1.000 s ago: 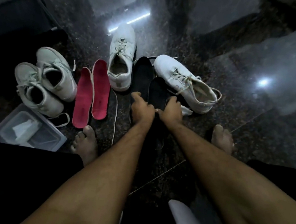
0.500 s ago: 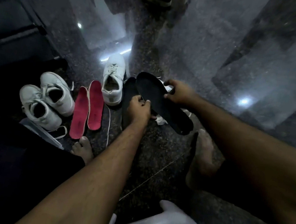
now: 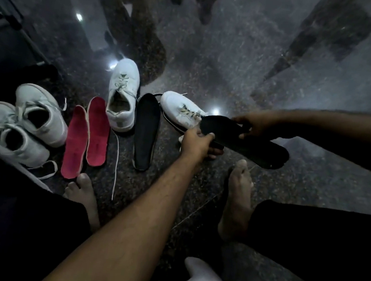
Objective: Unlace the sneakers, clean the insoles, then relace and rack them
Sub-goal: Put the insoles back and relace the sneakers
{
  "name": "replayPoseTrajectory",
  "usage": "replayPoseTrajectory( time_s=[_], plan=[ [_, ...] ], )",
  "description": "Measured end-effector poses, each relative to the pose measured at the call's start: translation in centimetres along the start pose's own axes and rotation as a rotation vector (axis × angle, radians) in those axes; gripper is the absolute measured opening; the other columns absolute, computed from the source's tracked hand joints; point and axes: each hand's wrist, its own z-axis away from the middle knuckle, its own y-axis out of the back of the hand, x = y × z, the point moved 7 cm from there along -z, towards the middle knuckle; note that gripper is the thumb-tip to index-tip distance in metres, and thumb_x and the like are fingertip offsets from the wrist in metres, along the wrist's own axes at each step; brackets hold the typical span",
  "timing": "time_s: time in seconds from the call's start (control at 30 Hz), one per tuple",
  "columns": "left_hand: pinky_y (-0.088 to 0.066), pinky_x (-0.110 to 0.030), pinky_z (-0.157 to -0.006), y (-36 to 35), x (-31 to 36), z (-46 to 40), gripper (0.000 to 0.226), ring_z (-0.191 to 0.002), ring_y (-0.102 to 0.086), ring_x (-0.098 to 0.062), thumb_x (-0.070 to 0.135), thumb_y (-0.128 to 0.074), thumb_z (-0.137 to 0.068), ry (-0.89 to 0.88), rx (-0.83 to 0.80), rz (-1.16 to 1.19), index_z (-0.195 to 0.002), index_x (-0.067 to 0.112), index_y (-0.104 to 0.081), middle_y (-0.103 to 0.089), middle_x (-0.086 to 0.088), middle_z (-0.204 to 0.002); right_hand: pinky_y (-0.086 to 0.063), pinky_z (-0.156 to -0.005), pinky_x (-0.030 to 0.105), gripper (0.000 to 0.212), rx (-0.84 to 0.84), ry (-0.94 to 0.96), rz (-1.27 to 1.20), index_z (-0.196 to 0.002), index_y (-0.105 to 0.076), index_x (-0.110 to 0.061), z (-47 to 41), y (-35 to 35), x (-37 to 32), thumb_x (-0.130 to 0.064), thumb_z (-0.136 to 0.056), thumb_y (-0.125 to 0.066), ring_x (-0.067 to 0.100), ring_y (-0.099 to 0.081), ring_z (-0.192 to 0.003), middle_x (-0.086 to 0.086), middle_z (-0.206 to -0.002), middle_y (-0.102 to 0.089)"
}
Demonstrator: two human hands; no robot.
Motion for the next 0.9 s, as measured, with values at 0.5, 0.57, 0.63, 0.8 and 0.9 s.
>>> replayPoseTrajectory(
  time_s=[0.5,0.57,0.63,0.8,0.9],
  plan=[
    [-0.046,-0.022,-0.035,5.6,-1.3,-3.8,0.029,-0.061,-0.061,-0.016,0.008,-0.060,-0.098,-0.043,0.348,0.143,-0.125,0.004,-0.048,-0.063,-0.011,-0.100,-0.049,-0.066,0.034,0.044,0.007,0.089,-0.362,-0.115,-0.046,-0.024,-4.7,0.6,0.1,-0.007,-0.085,-0.073,0.012,-0.056,-0.070,-0.001,-0.095,-0.063],
    [-0.053,-0.027,-0.040,6.9,-0.7,-3.6,0.030,-0.071,-0.064,-0.025,0.006,-0.062,-0.096,-0.077,0.383,0.158,-0.123,0.003,-0.049,-0.064,-0.014,-0.102,-0.049,-0.066,0.032,0.045,0.048,0.093,-0.302,-0.121,-0.050,-0.018,-5.0,1.0,-1.5,-0.009,-0.084,-0.074,0.011,-0.056,-0.072,-0.002,-0.098,-0.063],
    [-0.061,-0.037,-0.056,8.5,-0.2,-3.3,0.032,-0.082,-0.068,-0.029,0.005,-0.066,-0.093,-0.106,0.408,0.169,-0.121,0.001,-0.051,-0.067,-0.020,-0.108,-0.047,-0.059,0.027,0.047,0.090,0.098,-0.317,-0.127,-0.051,-0.013,-5.4,1.4,-3.5,-0.009,-0.085,-0.073,0.015,-0.059,-0.081,0.001,-0.105,-0.065],
    [-0.061,-0.041,-0.057,10.9,-0.7,-2.4,0.037,-0.081,-0.071,-0.032,0.009,-0.073,-0.087,-0.059,0.333,0.198,-0.119,-0.002,-0.059,-0.071,-0.023,-0.108,-0.047,-0.073,0.027,0.041,0.184,0.082,-0.232,-0.125,-0.054,-0.020,-6.4,1.6,-8.3,-0.019,-0.087,-0.068,0.019,-0.059,-0.094,0.001,-0.113,-0.066],
    [-0.060,-0.054,-0.081,13.3,-3.2,-4.2,0.048,-0.091,-0.072,-0.032,0.033,-0.079,-0.066,-0.094,0.395,0.033,-0.106,0.013,-0.064,-0.074,-0.011,-0.099,-0.045,-0.079,0.028,0.040,0.172,0.063,-0.190,-0.123,-0.053,-0.014,-7.5,-0.2,-10.1,-0.024,-0.087,-0.066,0.022,-0.058,-0.101,0.007,-0.117,-0.065]
  ],
)
